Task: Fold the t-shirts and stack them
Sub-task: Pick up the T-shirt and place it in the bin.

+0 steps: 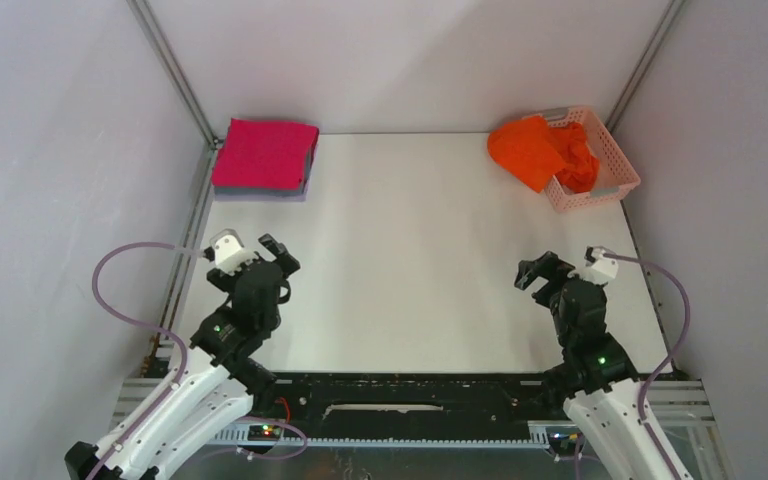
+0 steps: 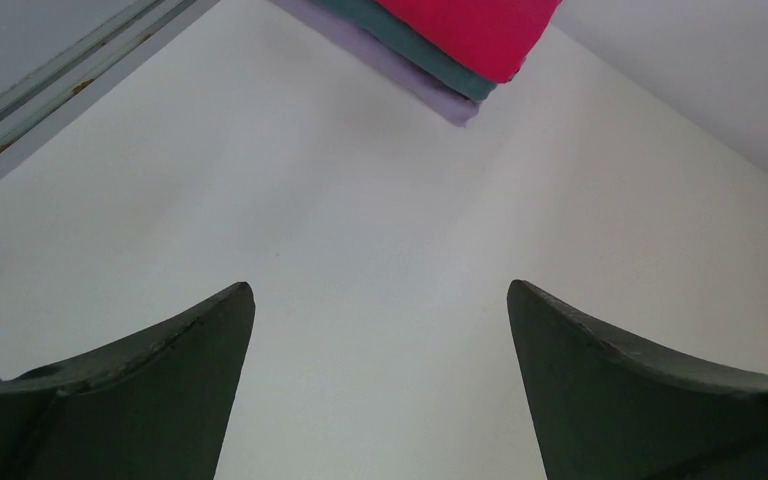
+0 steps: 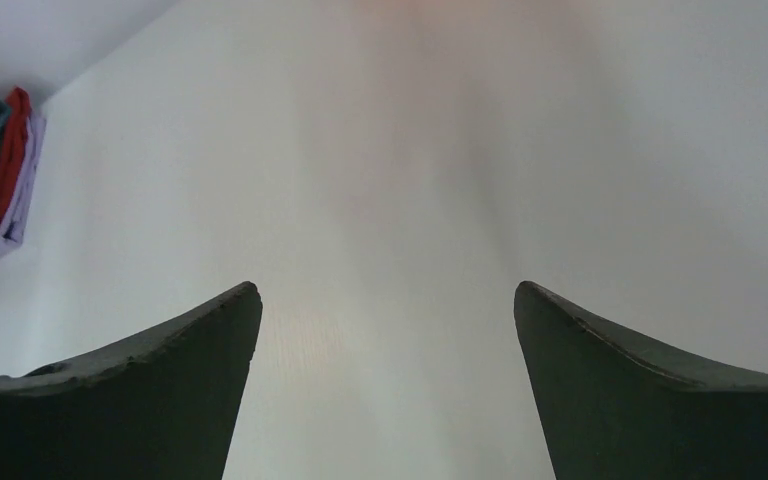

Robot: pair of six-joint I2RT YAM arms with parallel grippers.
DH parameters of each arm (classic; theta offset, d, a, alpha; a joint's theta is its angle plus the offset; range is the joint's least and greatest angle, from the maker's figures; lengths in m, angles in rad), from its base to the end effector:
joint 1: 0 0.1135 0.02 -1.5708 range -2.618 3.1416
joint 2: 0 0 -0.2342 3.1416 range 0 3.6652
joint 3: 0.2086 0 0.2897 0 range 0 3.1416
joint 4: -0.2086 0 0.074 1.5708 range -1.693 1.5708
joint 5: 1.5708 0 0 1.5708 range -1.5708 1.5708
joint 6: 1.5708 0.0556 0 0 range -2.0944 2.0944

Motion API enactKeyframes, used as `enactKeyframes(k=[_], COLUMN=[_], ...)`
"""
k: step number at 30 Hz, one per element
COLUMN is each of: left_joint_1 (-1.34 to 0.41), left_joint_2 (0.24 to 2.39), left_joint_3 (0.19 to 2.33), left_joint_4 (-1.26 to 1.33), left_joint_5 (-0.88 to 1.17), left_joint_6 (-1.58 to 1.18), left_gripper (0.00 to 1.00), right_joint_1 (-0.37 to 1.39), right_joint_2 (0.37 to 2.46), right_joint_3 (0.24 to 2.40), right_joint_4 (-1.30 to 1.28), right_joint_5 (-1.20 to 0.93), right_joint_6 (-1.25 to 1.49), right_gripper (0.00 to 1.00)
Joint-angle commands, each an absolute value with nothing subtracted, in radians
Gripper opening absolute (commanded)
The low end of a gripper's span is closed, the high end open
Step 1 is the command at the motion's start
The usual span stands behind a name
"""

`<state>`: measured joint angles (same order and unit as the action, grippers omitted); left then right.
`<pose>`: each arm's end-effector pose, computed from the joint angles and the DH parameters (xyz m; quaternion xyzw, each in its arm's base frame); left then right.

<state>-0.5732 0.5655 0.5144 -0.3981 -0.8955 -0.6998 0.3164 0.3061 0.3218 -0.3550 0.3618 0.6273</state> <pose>0.1969 -0.0754 0.2372 -0.2781 0.7473 0.0099 0.6035 0.1942 0.0429 0.2066 0.2270 0.7772 0.1274 0.5728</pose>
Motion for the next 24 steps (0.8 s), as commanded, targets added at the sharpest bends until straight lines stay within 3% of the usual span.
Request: enactKeyframes(k=[1, 5, 11, 16, 20, 24], left_joint_1=[-0.571, -0.560, -0.517, -0.485, -0.463, -0.447], left_joint_2=[0.587, 0.629, 0.672, 0.678, 0.698, 0.752], left_joint_3=[0.510, 0.506, 0.502, 0.493, 0.490, 0.512], left_joint_4=[-0.311, -0.281, -0.276, -0.269, -0.249, -0.252], left_joint_5=[-0.925, -0.898, -0.870, -0.856, -0.835, -0.845], left_joint_6=[-0.698, -0.684, -0.688, -0.689, -0.686, -0.690], left_gripper=[1.00, 1.00, 1.00, 1.00, 1.00, 1.00], right_joint_1=[0.311, 0.304, 0.289, 0.295, 0.285, 0.279], right_joint_2=[0.423, 0.630, 1.195, 1.626, 1.876, 2.036], right_joint_3=[0.407, 0.496, 1.047, 1.462, 1.703, 1.757], right_joint_4=[-0.208, -0.026, -0.234, -0.422, -0.553, -0.405], right_joint_5=[0.306, 0.150, 0.121, 0.211, 0.316, 0.345], right_joint_6=[0.571, 0.440, -0.026, -0.640, -0.841, -1.007], right_gripper=[1.00, 1.00, 1.00, 1.00, 1.00, 1.00])
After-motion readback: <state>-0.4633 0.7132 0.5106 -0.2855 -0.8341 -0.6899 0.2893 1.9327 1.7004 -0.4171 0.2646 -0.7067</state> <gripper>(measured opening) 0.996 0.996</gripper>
